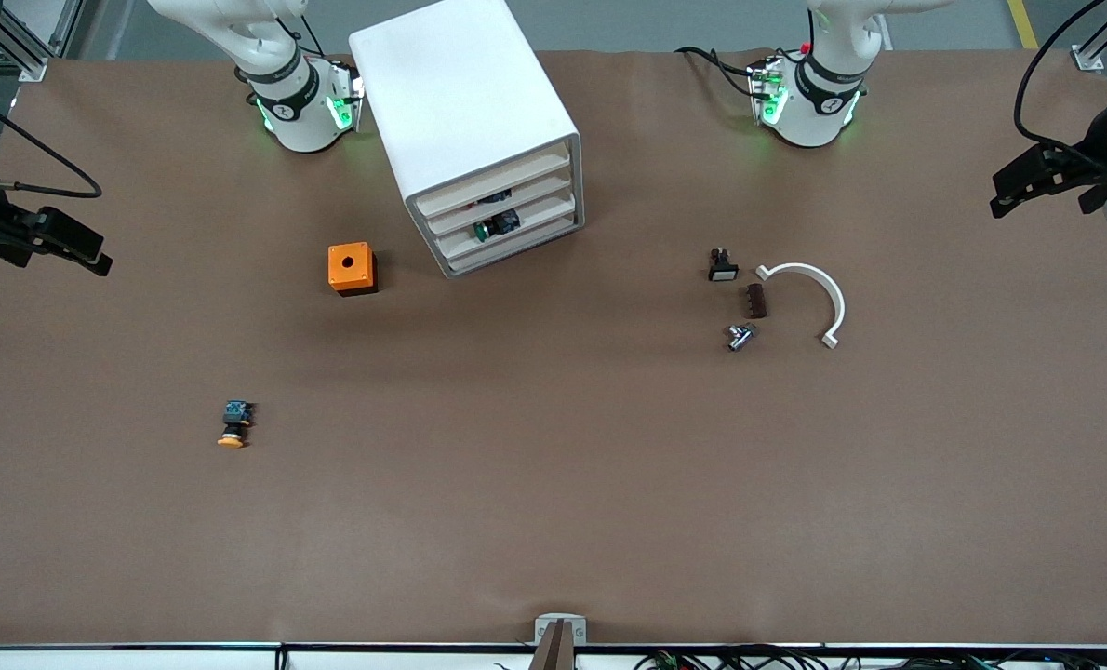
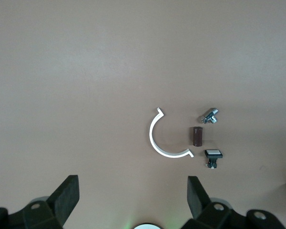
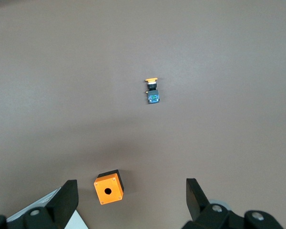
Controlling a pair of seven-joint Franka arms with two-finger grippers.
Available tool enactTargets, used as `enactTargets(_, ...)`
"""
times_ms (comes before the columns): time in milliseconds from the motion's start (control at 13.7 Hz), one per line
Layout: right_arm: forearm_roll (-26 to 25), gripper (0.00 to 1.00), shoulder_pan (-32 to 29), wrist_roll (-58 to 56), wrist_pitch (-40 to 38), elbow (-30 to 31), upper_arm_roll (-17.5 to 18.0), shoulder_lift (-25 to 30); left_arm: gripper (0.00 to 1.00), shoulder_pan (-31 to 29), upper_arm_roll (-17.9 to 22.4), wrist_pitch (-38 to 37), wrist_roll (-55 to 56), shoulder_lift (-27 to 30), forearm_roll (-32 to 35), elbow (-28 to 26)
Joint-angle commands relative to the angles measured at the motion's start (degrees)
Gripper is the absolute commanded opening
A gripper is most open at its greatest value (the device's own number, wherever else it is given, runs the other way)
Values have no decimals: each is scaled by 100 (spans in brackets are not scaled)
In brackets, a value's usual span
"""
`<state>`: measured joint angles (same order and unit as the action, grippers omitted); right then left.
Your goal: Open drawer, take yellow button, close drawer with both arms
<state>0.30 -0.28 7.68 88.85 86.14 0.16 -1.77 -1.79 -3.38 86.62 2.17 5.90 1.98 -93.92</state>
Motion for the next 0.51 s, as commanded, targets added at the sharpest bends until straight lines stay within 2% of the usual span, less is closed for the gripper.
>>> enactTargets(0, -135, 100, -130, 24, 36, 87, 125, 142, 100, -49, -5, 65, -77, 148, -93, -127)
enactTargets(438, -276, 100, -122, -3, -26, 52, 160, 151, 100, -85, -5, 57, -121, -54, -49, 286)
